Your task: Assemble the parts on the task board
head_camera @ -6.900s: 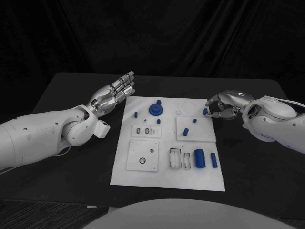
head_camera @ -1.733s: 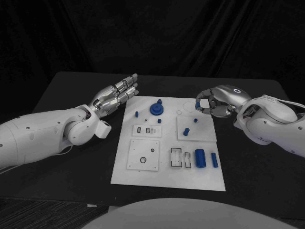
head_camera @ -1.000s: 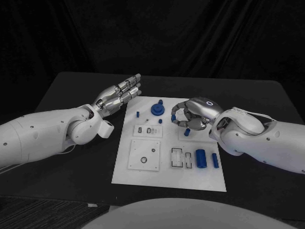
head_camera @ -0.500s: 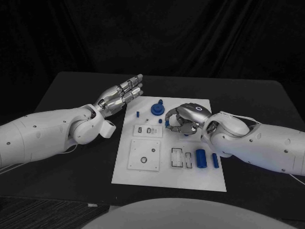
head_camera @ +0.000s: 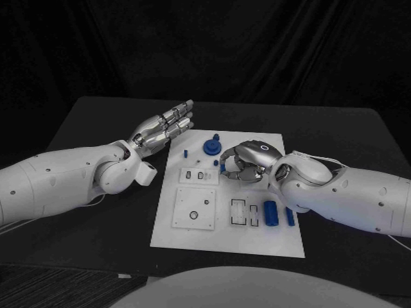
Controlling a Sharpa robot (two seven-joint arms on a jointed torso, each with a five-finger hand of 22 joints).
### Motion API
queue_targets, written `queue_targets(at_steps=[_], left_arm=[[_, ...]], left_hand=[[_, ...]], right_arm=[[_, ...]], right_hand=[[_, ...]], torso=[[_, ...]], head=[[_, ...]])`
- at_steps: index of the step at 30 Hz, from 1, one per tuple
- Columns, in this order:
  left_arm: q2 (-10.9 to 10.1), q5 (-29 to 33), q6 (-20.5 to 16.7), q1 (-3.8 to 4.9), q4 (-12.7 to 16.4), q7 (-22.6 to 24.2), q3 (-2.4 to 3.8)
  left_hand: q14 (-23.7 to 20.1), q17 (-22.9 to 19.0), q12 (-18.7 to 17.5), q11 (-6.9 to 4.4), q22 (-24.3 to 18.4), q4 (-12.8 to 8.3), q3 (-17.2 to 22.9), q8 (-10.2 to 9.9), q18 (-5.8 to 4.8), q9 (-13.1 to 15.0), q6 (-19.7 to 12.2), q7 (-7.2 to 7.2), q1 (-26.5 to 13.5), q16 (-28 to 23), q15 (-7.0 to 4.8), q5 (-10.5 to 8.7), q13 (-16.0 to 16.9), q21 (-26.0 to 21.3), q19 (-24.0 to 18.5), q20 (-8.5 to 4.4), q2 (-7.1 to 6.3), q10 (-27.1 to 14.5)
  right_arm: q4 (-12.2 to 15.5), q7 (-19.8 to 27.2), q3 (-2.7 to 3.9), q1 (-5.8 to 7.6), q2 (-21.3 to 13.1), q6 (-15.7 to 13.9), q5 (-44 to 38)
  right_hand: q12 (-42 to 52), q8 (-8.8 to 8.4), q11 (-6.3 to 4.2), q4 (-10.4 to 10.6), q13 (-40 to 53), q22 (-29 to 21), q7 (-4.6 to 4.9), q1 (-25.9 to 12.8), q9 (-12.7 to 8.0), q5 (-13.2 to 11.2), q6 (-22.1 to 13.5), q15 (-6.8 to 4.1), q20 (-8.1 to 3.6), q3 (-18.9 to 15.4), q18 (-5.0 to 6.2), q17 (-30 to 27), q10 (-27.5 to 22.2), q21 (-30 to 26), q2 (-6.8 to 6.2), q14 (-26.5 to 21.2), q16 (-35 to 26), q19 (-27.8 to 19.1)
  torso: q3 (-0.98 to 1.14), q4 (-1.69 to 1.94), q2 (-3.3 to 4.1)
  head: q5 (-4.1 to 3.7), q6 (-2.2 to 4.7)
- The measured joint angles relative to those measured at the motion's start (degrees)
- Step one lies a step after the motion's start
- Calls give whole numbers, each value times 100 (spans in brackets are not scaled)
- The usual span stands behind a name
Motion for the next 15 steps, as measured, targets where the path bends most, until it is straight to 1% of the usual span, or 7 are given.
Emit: queue_targets(at_steps=[7, 15], left_arm=[[7, 0, 4, -1, -7, -2, 0], [19, 0, 11, -1, -10, -6, 0]], left_hand=[[0, 1, 0, 0, 0, -16, 16, 0, 0, 0, 0, 0, 0, 0, 0, 0, 1, 0, 0, 0, 0, 0], [0, 2, 0, 0, 0, -16, 16, 0, -1, -1, 0, 0, -2, 0, 0, 22, 2, 0, 0, 0, -2, 0]], right_arm=[[16, 0, 0, -1, 22, 0, 0], [-3, -3, 0, -1, 80, 41, 1]], right_hand=[[3, -1, 0, 1, 0, 0, 6, -8, -3, 0, -6, 9, 0, 1, 0, 0, 0, 0, -8, -8, 0, 0], [12, -17, 0, 17, 0, -1, 6, -15, -3, 0, -7, 10, 0, 17, 0, 0, 0, 0, -15, -9, 0, 0]], torso=[[1, 2, 0], [-1, 2, -1]], head=[[2, 0], [-18, 0]])
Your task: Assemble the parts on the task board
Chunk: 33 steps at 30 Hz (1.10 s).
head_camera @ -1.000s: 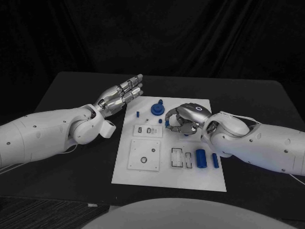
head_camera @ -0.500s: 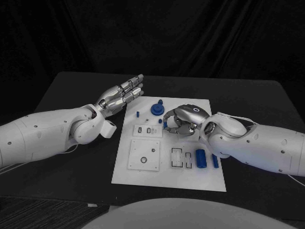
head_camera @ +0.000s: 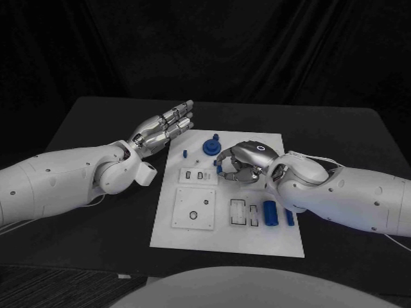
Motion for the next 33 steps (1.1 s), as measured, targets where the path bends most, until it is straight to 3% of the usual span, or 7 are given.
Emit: queue_targets(at_steps=[15, 33], left_arm=[[19, 0, 10, -1, -14, -10, 0], [32, 0, 18, -1, -27, -17, 0]], left_hand=[[0, 0, 0, 0, 1, -16, -17, 0, 0, 0, 0, 0, 0, 0, 0, 0, 2, 0, 0, 0, 0, 0], [0, -3, 0, 0, 1, -32, 0, 0, 0, -1, 0, 0, 0, 0, 0, 29, -1, 0, 0, 0, 0, 0]], right_arm=[[-76, -43, 1, 0, 105, 173, 0], [-165, -74, 12, 0, 205, 326, 3]], right_hand=[[4, -19, 0, 16, 0, -1, 9, -8, -25, 0, -10, 13, 0, 16, 0, 0, 0, 0, -8, -3, 0, 0], [56, -122, 22, -24, 2, -2, 29, -8, -136, -327, -30, 16, 0, 57, 0, 0, -22, -35, -7, -5, 0, 0]], torso=[[-1, 1, 1], [1, 2, 1]], head=[[-16, 0], [-15, 0]])
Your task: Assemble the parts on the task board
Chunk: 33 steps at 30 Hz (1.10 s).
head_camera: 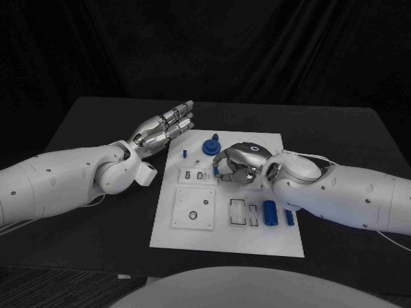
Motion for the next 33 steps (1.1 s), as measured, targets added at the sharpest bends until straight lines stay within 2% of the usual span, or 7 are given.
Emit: queue_targets(at_steps=[8, 13, 16, 20, 22, 28, 33], left_arm=[[12, 0, 3, 0, -3, -4, 0], [12, 0, 5, 0, -5, -6, 0], [13, 0, 6, 0, -6, -8, 0], [13, 0, 8, 0, -7, -10, 0], [13, 0, 8, 0, -7, -12, 0], [13, 0, 11, -1, -7, -17, 0], [9, 0, 12, -1, -6, -21, 0]], left_hand=[[0, 1, 0, 0, 0, 0, 0, 0, 0, 0, 0, 0, 0, 0, 0, 0, -2, 0, 0, 0, 0, 0], [0, 2, 0, 0, 0, 0, 0, 0, 0, 0, 0, 0, 22, 0, 0, 0, -1, 0, 0, 0, 22, 0], [0, 2, 0, 0, 0, 0, 0, 0, 0, 0, 0, 0, 22, 0, 0, 0, -1, 0, 0, 0, 22, 0], [0, 3, 0, 0, 0, 0, 0, 0, 0, 0, 0, 0, 22, 0, 0, 0, -1, 0, 0, 0, 22, 0], [0, 3, 0, 0, 0, 1, 0, 0, 0, 0, 0, 0, 22, 0, 0, 0, 0, 0, 0, 0, 22, 0], [0, 4, 0, 0, 0, 1, 0, 0, 0, 0, 0, 0, 22, 0, 0, 0, 0, 0, 0, 0, 22, 0], [0, 5, 0, 0, -1, 1, 0, 0, 0, 0, 0, 0, 22, 0, 0, -1, 1, 0, 0, 0, 22, 0]], right_arm=[[-29, -8, -5, 0, 20, 52, 1], [-44, -26, -9, 0, 27, 107, 1], [-50, -35, -9, 0, 34, 135, 1], [-60, -43, -9, 0, 43, 163, 1], [-66, -48, -9, 0, 48, 176, 1], [-72, -54, -5, 0, 56, 196, 1], [-74, -53, -4, 0, 56, 194, 1]], right_hand=[[5, -106, 1, -17, 1, -1, 0, -30, -75, -126, -102, 0, 21, 17, 0, 0, 1, -27, -29, 0, 0, -21], [12, -261, 16, -32, -2, -1, 8, -68, -251, -428, -258, 1, 42, 32, 0, 0, 16, -89, -67, 0, 0, -42], [12, -289, 18, -32, -4, -1, 0, -82, -328, -604, -266, 0, 41, 32, 0, 0, 17, -110, -81, 0, 0, -42], [12, -361, 20, -57, -5, -1, 21, -82, -426, -778, -349, 1, 63, 6, 0, 0, 20, -163, -81, 0, 0, -63], [13, -397, 20, -58, -5, -1, -2, -82, -484, -842, -396, 1, 63, 5, 0, 0, 20, -198, -81, 0, -12, -63], [14, -572, 40, -75, -5, -1, -2, -105, -755, -1090, -617, 1, 63, -78, 0, 0, 0, -244, -103, -1, -46, -63], [15, -615, 40, -64, -5, 1, -10, -105, -893, -1241, -686, 1, 63, -129, 0, 0, 0, -268, -103, -1, -49, -63]], torso=[[0, -5, 0], [0, -5, -1], [0, -5, -1], [-1, -5, 0], [-2, -8, 0], [-2, -12, 2], [-1, -9, 3]], head=[[9, 0], [10, 0], [10, 0], [7, 0], [7, 0], [8, 0], [2, 0]])
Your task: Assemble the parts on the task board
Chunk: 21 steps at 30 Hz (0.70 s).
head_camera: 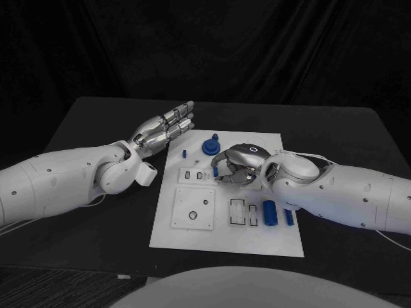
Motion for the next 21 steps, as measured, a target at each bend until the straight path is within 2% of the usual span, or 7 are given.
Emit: queue_targets(at_steps=[7, 11, 13, 14, 16, 17, 21], left_arm=[[-13, 0, 0, 0, 11, -4, 0], [-31, 0, -4, -1, 18, -7, 0], [-42, 0, -11, -1, 22, -8, 0], [-49, 0, -14, -1, 25, -8, 0], [-66, 0, -24, -1, 26, -9, 0], [-72, 0, -31, -1, 26, -9, 0], [-112, 0, -100, -1, 59, -9, 0]], left_hand=[[0, -2, 0, 0, -4, 0, 0, 0, 0, 0, 0, 0, 0, 0, 0, 0, 1, 0, 0, 0, 0, 0], [0, -5, 0, -84, -4, -24, -24, 0, 0, 5, 41, 42, 0, 0, 0, 0, 1, 0, 0, 0, 0, -1], [0, -5, 0, -84, -4, -24, -25, 0, 0, 6, 41, 42, 0, 0, 0, 0, 1, 0, 0, 0, 0, -1], [0, -5, 0, -84, -4, -24, -24, 0, 0, 6, 42, 42, 0, 0, 0, 0, 1, 0, 0, 0, 0, -1], [0, -5, 0, -92, -4, -36, -16, 0, 0, 6, 42, 42, 0, 0, 0, 0, 2, 0, 0, 0, 0, -9], [0, -5, 0, -100, -4, -56, -23, 0, 0, 6, 41, 41, 0, 0, 0, 0, 2, 0, 0, 0, 0, -18], [0, -5, 0, -120, -4, -122, -31, 17, 0, 13, 76, 76, 20, 0, 0, 25, 2, 0, 0, 0, -20, 2]], right_arm=[[30, 18, -4, 0, -55, -63, 1], [132, 55, -5, 3, -172, -183, 1], [217, 85, -8, 32, -255, -263, 1], [259, 99, -9, 55, -295, -299, 1], [380, 132, -8, 137, -403, -390, 1], [436, 145, -6, 175, -455, -429, 1], [655, 202, -2, 350, -688, -607, 1]], right_hand=[[3, -52, 0, 29, 0, 1, -27, -33, -136, -120, -111, 0, 0, -77, 0, 0, 0, 0, -33, 0, 0, 0], [4, -106, 0, 173, -1, 1, -49, -124, -347, -473, -253, 0, -13, -264, 0, 0, 0, 0, -131, 0, 0, -13], [1684, -106, -136, 348, 598, 1, -69, -97, -444, -626, -283, -3, -21, -322, 1, 0, 141, -30, -290, 1, 0, -21], [1983, -106, -155, 481, 652, 1, -67, -82, -498, -675, -318, -3, -21, -348, 0, 0, 162, -47, -373, 1, -3, -21], [2133, -106, -156, 824, 670, 1, -61, -24, -620, -731, -327, -3, -39, -428, 69, 0, 178, -142, -537, 1, -41, -48], [2136, -106, -156, 895, 670, 1, -61, -45, -648, -733, -327, -3, -37, -466, 94, 0, 178, -195, -565, 1, -41, -85], [2129, -106, -156, 964, 670, 0, -61, -182, -740, -733, -327, -3, -19, -720, 94, 0, 178, -373, -697, 1, -113, -180]], torso=[[3, 4, 0], [4, 7, -5], [5, 9, -10], [5, 11, -14], [7, 12, -21], [8, 12, -24], [14, 19, -44]], head=[[8, 0], [20, 0], [30, 0], [36, 0], [54, 0], [59, 0], [66, 0]])
